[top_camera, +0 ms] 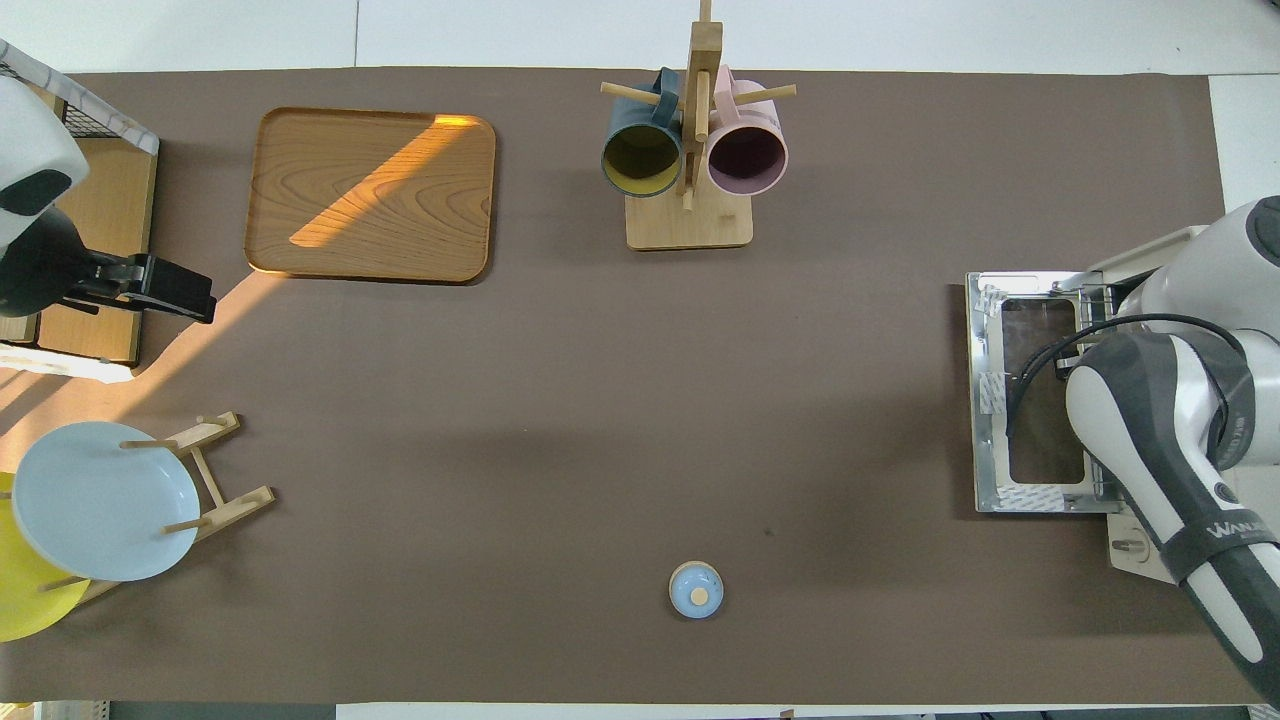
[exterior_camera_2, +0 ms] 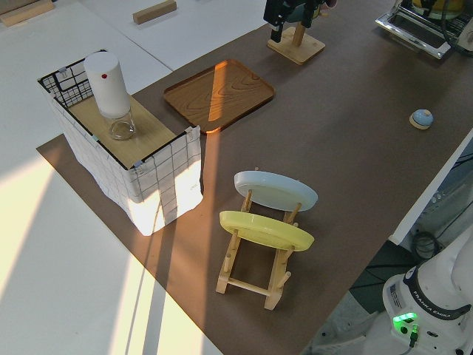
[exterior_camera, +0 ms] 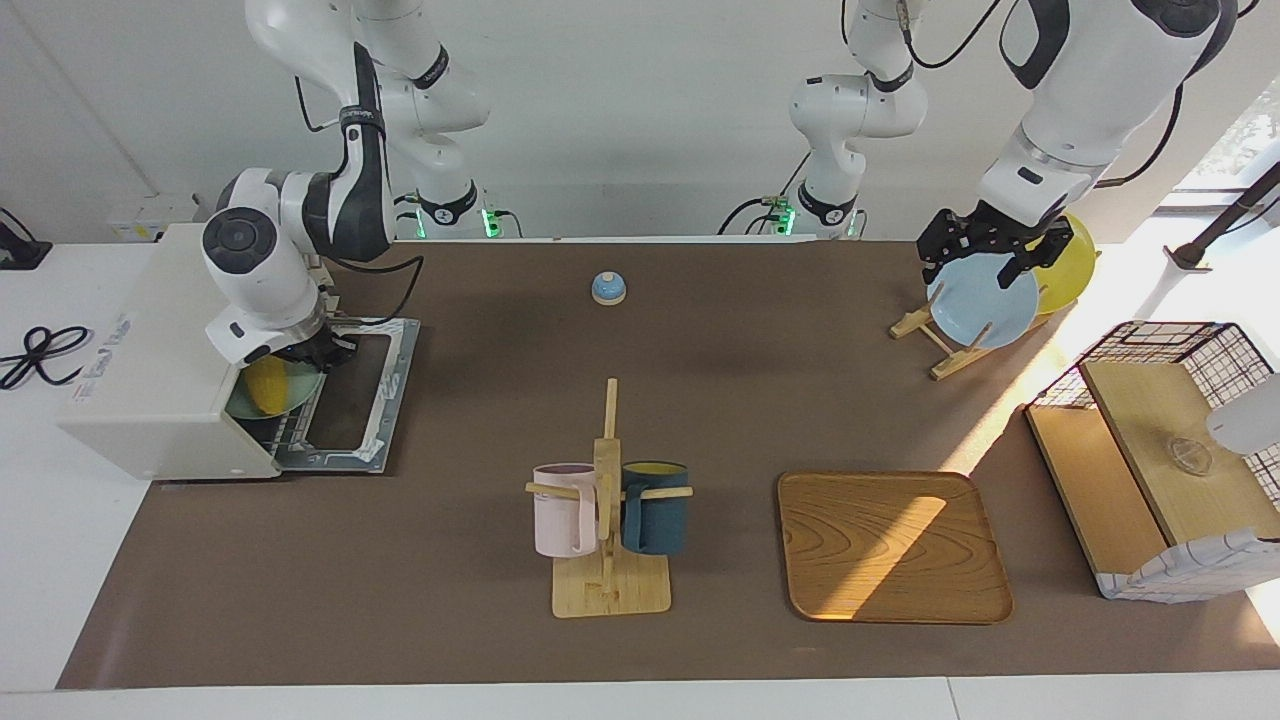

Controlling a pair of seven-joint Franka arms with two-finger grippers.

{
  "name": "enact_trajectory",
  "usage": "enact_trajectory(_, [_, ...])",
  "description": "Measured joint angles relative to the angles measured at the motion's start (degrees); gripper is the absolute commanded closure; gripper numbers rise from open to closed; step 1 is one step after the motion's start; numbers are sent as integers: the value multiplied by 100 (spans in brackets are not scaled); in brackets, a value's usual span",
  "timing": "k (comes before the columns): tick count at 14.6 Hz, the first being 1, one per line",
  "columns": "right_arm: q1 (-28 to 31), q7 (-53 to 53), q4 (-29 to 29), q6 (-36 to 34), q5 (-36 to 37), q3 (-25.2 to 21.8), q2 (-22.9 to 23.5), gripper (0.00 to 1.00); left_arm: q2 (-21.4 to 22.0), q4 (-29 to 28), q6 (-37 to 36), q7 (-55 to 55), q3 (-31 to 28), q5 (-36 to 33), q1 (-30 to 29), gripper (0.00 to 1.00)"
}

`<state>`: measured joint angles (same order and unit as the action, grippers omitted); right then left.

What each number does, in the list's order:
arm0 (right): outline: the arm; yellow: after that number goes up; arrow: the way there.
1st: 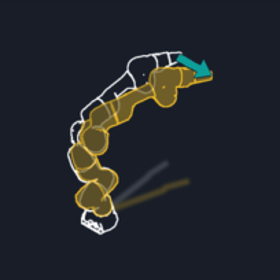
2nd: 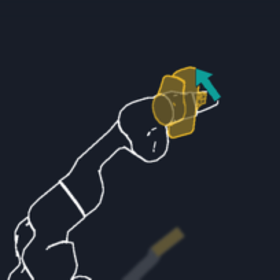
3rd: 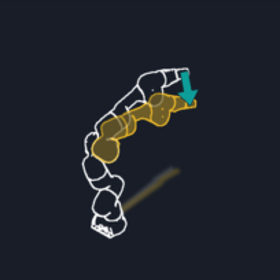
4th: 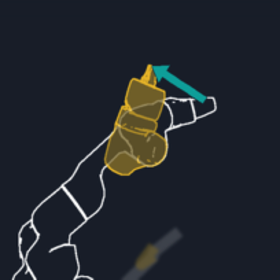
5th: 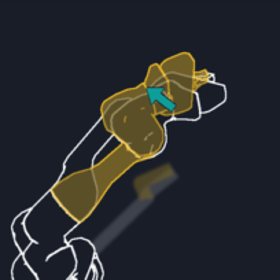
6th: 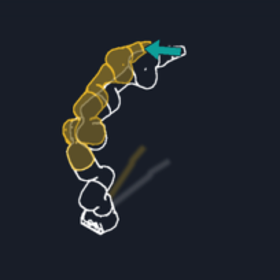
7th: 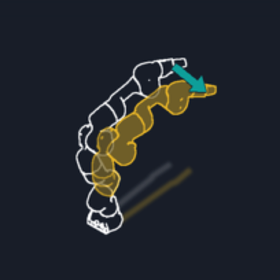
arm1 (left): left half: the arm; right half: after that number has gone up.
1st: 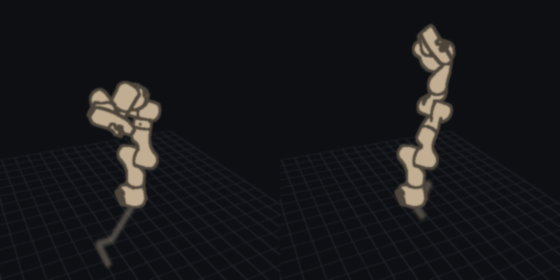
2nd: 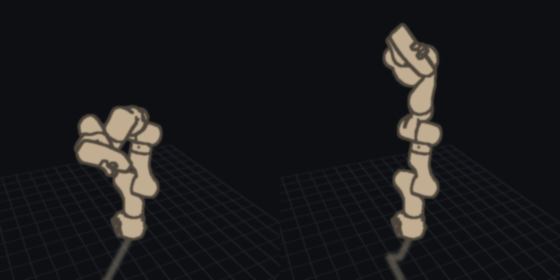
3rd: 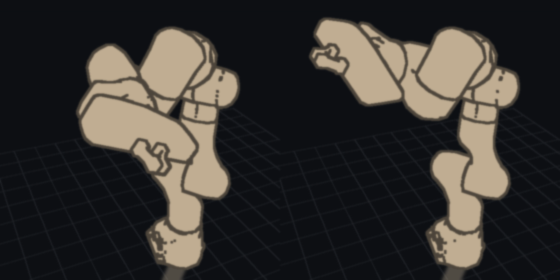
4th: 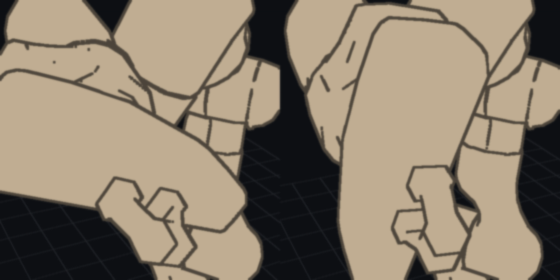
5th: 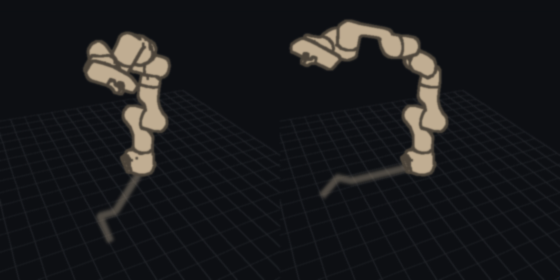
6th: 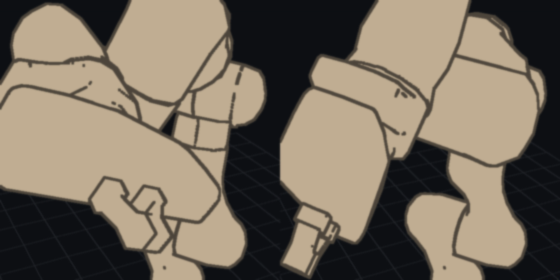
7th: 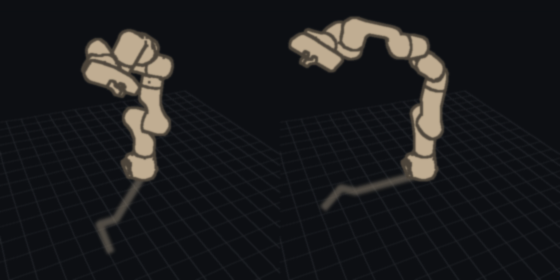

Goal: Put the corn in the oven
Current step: 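Carry the plate with corn into the open oven with the right gripper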

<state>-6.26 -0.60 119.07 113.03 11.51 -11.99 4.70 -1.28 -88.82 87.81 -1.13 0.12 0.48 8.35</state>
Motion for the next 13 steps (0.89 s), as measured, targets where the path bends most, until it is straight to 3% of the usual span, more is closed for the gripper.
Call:
enact_trajectory(2, [1, 0, 36, 34, -3, 13, -15, 77, 0, 0, 0, 0, 0, 0, 0, 0])
enact_trajectory(6, [1, 0, 42, 132, -37, 19, -15, 78, 0, 0, 0, 0, 0, 0, 0, 0])
enact_trajectory(11, [-218, -37, -171, 182, -265, 80, -6, 100, 0, 0, 0, 0, 0, 0, 0, 0])
enact_trajectory(13, [-488, -356, -248, 217, -421, 90, 16, 100, 0, 0, 0, 0, 0, 0, 0, 0])
